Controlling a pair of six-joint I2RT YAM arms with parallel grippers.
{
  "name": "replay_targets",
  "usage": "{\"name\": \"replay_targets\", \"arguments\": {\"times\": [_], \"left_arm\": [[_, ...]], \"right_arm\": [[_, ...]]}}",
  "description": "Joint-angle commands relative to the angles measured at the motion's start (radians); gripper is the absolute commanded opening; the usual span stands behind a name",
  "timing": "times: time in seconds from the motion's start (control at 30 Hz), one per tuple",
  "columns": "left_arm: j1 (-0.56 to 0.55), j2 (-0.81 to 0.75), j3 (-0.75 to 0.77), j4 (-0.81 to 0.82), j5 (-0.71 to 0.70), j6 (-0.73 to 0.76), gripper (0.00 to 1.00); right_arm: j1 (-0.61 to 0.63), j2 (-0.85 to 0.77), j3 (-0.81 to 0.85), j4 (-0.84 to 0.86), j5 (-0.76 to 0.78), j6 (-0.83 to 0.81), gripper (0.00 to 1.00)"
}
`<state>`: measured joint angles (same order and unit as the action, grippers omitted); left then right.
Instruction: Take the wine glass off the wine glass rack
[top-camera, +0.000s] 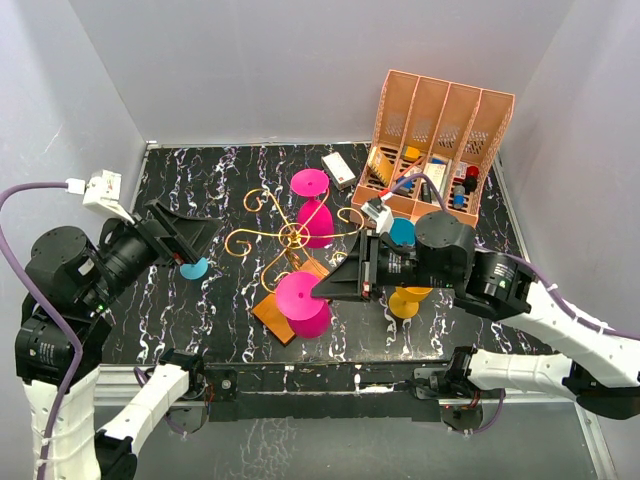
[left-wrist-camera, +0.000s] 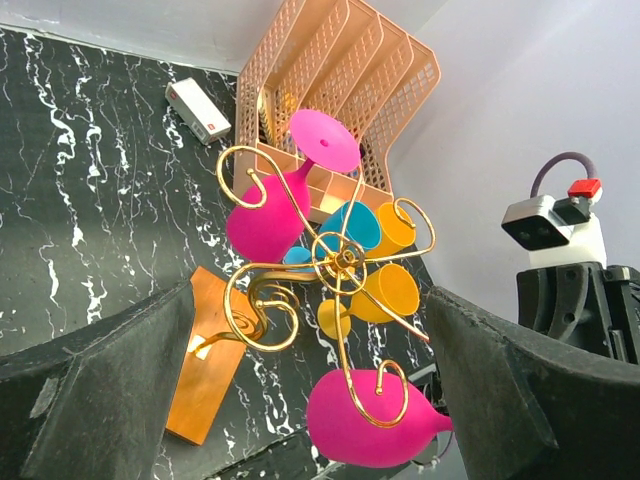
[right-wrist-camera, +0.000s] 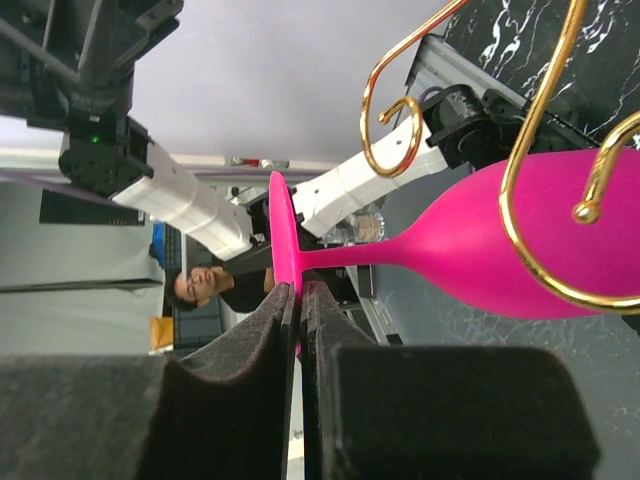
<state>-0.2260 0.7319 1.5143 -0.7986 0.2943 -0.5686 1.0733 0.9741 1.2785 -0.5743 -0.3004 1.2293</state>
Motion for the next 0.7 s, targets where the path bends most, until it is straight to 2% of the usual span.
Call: {"name": "replay_targets", "arguments": {"times": [0.0, 0.67], "left_arm": [[-0.004, 0.010, -0.005, 0.034, 0.022, -0.016, 0.97], [-0.005, 0.006, -0.030, 0.084, 0.038, -0.099, 0.97]], "right_arm": [[0.003, -0.044, 0.018, 0.082, -0.067, -0.039, 0.08], [0.002, -0.102, 0.104, 0.098, -0.087, -0.061, 0.08]]}}
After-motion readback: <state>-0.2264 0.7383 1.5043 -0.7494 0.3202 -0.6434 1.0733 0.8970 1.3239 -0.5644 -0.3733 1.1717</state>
